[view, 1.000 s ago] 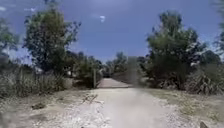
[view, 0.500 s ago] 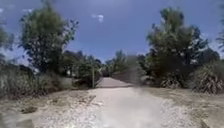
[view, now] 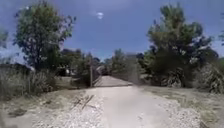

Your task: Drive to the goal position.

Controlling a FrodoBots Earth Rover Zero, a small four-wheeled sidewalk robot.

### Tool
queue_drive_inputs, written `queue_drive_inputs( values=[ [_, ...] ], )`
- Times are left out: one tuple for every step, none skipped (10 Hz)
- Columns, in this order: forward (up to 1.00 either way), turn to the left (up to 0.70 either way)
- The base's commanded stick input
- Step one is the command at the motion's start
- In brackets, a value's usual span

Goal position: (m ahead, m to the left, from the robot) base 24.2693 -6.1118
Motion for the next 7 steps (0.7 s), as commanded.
queue_drive_inputs(
  values=[
    [0.45, 0.00],
    [0.45, 0.00],
    [0.45, 0.00],
    [0.45, 0.00],
    [0.45, 0.00],
    [0.45, 0.00],
    [0.45, 0.00]
  ],
)
